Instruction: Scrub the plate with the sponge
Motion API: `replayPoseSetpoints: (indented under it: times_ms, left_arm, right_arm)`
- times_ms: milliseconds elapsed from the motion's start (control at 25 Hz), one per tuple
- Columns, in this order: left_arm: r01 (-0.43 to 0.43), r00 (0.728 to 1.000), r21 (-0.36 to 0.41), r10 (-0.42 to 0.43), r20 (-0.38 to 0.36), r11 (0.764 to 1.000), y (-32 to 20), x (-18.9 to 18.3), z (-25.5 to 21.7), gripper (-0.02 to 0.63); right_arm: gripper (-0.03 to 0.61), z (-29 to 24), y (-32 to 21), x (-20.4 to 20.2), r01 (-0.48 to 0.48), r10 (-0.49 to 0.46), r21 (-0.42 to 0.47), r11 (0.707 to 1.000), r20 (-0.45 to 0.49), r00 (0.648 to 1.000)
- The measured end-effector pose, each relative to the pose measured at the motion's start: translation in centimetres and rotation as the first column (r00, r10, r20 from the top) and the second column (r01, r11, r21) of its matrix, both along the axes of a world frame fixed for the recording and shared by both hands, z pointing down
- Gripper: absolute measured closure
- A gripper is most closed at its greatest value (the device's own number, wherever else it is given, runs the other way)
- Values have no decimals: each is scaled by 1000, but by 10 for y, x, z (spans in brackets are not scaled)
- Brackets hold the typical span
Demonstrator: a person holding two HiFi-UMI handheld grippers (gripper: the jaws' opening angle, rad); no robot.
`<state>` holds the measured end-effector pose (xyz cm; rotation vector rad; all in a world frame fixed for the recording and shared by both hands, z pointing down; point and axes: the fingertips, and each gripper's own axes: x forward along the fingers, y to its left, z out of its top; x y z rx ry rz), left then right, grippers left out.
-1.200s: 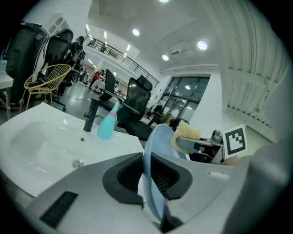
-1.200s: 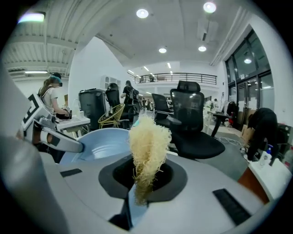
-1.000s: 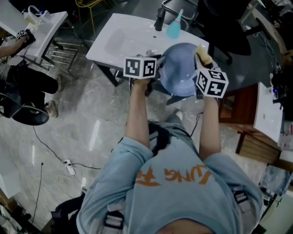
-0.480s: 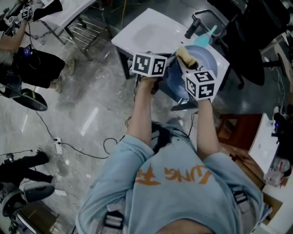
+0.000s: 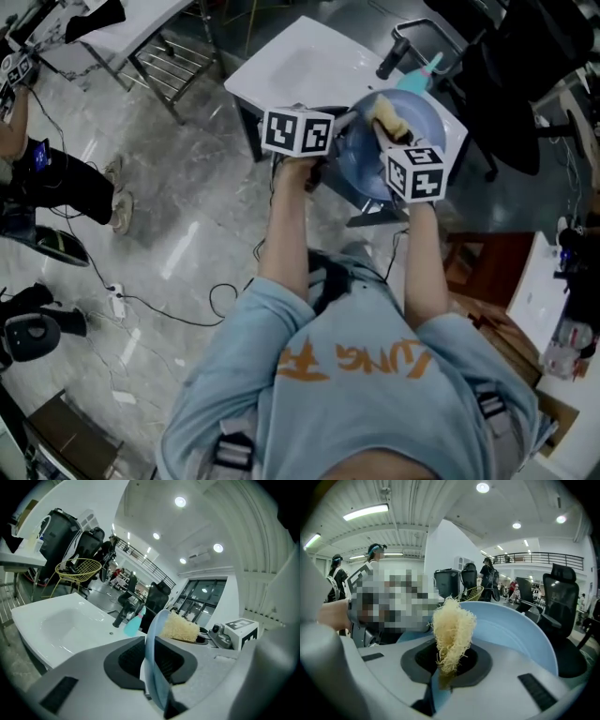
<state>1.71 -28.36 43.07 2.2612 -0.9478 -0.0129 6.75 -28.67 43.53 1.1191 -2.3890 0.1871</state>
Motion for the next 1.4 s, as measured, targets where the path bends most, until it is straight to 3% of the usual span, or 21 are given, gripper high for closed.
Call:
replayPoseSetpoints:
  times_ms: [320,600,880,1000,1160,1240,1400]
  left_arm:
    - [-92,996,4,92,0,996,-11,45,-3,566]
    - [-125,992,-26,125,-7,992,-16,68,2,565]
    - [-148,989,-35,147,-34,988,-19,97,8,563]
    - [-128,991,-58,126,-39,990,-21,99,12,563]
    - [-68,996,-92,63,-58,993,-24,94,16,563]
    - [-42,997,-98,35,-75,994,-24,90,16,561]
    - [16,995,-104,-26,-93,994,-22,72,16,563]
  right_arm:
    - [540,1,-13,89,-223,223,-16,975,-15,975]
    - [541,5,-4,173,-434,433,-36,900,-45,900]
    - [541,14,8,228,-554,549,-57,831,-79,832]
    - [543,6,9,219,-520,519,-54,852,-29,854]
    - [543,-5,7,164,-339,341,-47,939,45,939]
    - [543,-6,12,131,-237,243,-70,969,84,966]
    - [542,3,32,75,-55,95,-191,980,209,973]
